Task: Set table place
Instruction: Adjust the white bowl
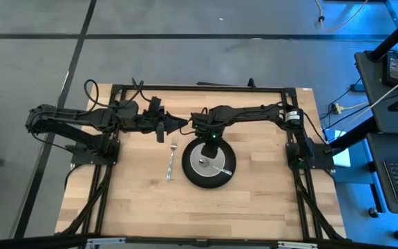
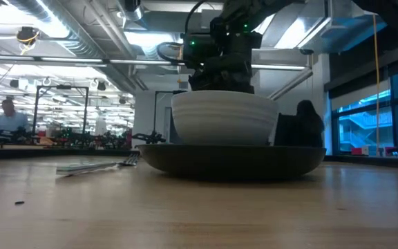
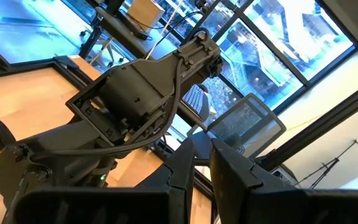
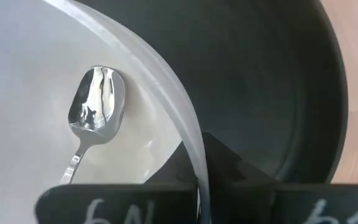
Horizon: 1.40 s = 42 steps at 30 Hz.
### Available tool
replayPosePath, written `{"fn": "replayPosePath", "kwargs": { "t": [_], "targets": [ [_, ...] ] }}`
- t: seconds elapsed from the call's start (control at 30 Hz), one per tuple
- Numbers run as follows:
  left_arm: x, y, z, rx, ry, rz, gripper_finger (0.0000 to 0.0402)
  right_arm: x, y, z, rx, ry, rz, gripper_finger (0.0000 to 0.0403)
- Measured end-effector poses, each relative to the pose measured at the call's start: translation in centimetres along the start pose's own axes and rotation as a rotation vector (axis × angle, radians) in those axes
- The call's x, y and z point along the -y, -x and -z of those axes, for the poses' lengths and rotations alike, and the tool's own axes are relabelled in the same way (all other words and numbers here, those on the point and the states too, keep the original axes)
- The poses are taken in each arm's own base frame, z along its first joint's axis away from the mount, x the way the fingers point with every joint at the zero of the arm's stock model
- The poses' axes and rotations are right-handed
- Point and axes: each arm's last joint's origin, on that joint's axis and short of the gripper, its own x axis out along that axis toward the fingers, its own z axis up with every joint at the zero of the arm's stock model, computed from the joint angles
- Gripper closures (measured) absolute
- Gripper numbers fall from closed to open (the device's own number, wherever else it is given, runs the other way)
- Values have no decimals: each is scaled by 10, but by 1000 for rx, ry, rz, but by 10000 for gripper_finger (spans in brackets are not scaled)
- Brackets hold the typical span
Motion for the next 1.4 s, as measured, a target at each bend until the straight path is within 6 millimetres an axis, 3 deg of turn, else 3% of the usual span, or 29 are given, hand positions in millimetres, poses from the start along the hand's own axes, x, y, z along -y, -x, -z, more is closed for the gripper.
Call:
{"fn": "replayPosePath", "kwargs": {
  "t": [0.33,0.57,1.1,1.4],
  "targets": [
    [0,0,0,0,1,0,358,1,-3,-1,-2,-1,1,362],
    [0,0,0,-2,1,1,358,5,-18,-3,-40,-14,8,360],
    [0,0,0,-4,1,2,358,3,-18,-2,-47,-31,11,359],
    [0,0,0,-3,0,3,358,-7,13,-11,-2,5,34,359]
  ]
}}
